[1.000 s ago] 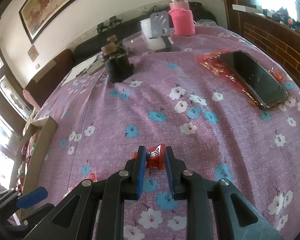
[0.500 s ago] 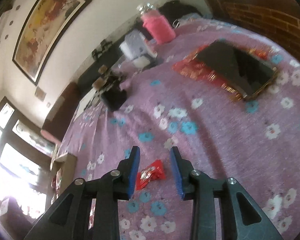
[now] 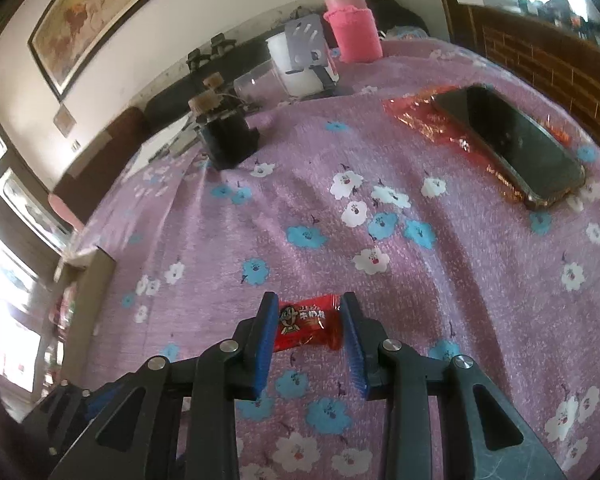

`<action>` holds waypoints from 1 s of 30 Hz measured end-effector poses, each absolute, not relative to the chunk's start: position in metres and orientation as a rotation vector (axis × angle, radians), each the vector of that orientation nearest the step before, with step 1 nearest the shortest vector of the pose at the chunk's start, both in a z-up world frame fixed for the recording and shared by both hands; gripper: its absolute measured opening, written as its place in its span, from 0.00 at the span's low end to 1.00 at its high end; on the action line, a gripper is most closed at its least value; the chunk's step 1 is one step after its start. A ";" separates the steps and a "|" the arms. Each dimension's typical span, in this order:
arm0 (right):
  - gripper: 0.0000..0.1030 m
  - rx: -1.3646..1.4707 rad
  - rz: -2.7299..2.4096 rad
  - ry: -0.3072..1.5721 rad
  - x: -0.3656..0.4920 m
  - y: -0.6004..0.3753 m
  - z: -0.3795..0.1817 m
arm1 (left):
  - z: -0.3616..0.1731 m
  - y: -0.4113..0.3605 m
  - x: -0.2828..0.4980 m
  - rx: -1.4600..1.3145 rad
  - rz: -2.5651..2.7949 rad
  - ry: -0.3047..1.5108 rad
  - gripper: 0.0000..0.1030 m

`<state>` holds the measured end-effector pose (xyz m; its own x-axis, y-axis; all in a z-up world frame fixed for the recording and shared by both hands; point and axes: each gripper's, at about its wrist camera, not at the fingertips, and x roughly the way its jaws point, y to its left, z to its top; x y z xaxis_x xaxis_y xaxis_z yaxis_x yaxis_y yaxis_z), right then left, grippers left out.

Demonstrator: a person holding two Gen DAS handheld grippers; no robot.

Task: Organize snacks
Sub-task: 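Grasp the pink cartoon candy bag with left tool while right tool holds red candy, then carry both snacks over the cardboard box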

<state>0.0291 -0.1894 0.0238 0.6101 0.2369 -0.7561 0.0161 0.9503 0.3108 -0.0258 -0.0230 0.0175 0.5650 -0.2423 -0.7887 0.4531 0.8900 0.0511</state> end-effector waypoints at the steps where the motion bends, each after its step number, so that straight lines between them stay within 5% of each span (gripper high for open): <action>1: 0.34 0.266 0.121 0.905 0.028 -0.184 0.024 | 0.018 -0.023 -0.026 0.255 -0.405 0.886 0.28; 6: 0.20 0.214 0.116 0.891 0.025 -0.177 0.026 | 0.022 -0.018 -0.029 0.200 -0.394 0.895 0.22; 30: 0.19 0.264 0.054 0.814 0.017 -0.200 0.038 | 0.084 0.076 -0.082 -0.134 -0.399 0.790 0.22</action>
